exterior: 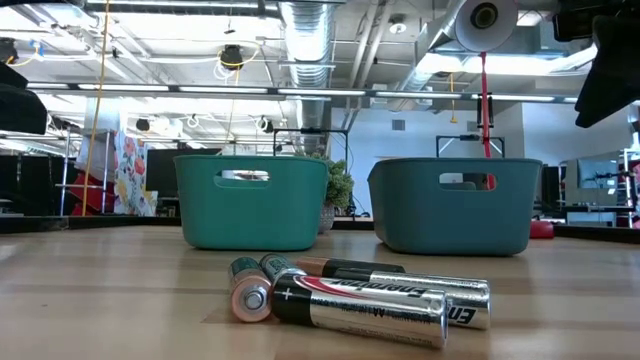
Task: Sort batteries
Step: Put the black battery into the blue bin
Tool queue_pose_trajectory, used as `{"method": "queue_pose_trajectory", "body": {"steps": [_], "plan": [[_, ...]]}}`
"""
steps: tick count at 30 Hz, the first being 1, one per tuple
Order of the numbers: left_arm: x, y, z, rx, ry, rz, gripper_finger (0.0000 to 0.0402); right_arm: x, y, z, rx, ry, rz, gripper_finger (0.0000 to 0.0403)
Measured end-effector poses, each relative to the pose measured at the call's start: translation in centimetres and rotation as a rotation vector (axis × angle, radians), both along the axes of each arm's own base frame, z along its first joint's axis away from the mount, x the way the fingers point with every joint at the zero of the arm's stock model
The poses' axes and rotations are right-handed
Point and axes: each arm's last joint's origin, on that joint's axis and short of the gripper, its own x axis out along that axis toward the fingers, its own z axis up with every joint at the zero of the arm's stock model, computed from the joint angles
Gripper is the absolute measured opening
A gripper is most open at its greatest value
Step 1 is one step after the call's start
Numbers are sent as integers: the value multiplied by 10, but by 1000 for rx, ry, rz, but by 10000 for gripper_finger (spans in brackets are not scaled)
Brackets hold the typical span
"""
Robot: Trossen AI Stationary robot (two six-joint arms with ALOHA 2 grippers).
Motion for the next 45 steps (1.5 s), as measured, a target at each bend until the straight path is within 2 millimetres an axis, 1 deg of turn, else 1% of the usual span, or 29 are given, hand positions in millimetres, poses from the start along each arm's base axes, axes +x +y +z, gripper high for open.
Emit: {"method": "queue_pose_trajectory", "body": {"steps": [3, 9, 14, 18, 23, 25, 28, 31, 33, 35, 40, 45], "plan": [[-1, 1, 1, 3, 4, 0, 115, 0, 0, 0, 1, -2, 0, 140], [-2, 2, 1, 12, 27, -25, 42, 0, 0, 0, 2, -3, 0, 140], [0, 0, 6, 16, 30, -59, 37, 0, 0, 0, 0, -2, 2, 140], [2, -2, 20, 74, 69, -81, 37, 0, 0, 0, -7, 2, 6, 140], [3, -1, 54, 105, 74, -112, 37, 0, 0, 0, -14, 3, 17, 140], [5, 3, 65, 119, 59, -129, 37, 0, 0, 0, -16, 4, 19, 140], [7, 13, 90, 157, 20, -188, 37, 0, 0, 0, -20, 5, 25, 140], [14, 32, 110, 214, 16, -246, 37, 0, 0, 0, -20, 5, 25, 140], [22, 49, 125, 242, 30, -310, 37, 0, 0, 0, -20, 5, 24, 140], [35, 70, 138, 239, 29, -398, 37, 0, 0, 0, -21, 6, 24, 140], [79, 130, 161, 292, -24, -600, 37, 0, -1, 0, -4, 1, 2, 140], [123, 195, 177, 385, -194, -782, 37, 0, -1, 0, 27, -6, -41, 140]]}}
